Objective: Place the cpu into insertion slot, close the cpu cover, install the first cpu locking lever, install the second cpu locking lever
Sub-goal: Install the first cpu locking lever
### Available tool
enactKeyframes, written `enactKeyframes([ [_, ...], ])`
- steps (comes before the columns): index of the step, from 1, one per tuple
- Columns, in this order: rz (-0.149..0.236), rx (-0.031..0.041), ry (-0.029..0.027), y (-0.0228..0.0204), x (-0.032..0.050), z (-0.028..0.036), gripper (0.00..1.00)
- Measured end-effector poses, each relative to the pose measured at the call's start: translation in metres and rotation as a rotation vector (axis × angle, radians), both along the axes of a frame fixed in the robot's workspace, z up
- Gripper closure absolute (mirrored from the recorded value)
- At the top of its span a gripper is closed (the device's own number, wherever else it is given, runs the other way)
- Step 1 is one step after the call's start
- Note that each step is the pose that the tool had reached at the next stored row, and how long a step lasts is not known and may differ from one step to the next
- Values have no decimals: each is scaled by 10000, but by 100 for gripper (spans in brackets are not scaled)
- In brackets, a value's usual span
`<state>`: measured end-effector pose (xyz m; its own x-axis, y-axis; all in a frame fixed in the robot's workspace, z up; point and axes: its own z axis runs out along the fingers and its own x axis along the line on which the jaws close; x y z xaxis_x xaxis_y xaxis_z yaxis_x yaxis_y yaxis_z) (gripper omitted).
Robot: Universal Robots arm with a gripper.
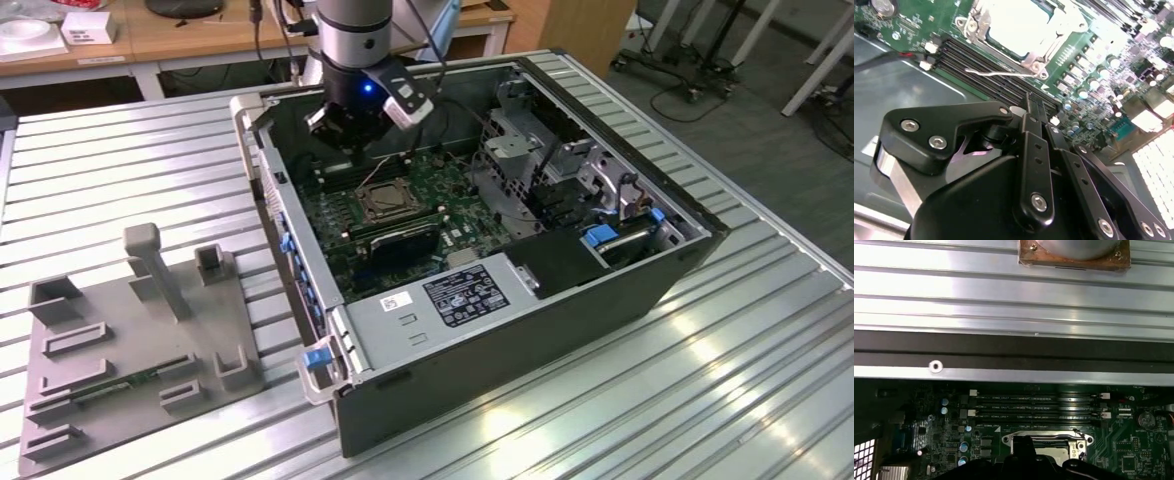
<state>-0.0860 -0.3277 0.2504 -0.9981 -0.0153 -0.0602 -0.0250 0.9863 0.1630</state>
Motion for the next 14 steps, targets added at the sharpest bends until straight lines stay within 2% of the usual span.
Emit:
enactKeyframes([
  [2,-1,2,14,0,33,-6,89],
  [6,-1,-5,46,1,78,-56,89],
  [14,-1,-8,49,3,180,-149,89],
])
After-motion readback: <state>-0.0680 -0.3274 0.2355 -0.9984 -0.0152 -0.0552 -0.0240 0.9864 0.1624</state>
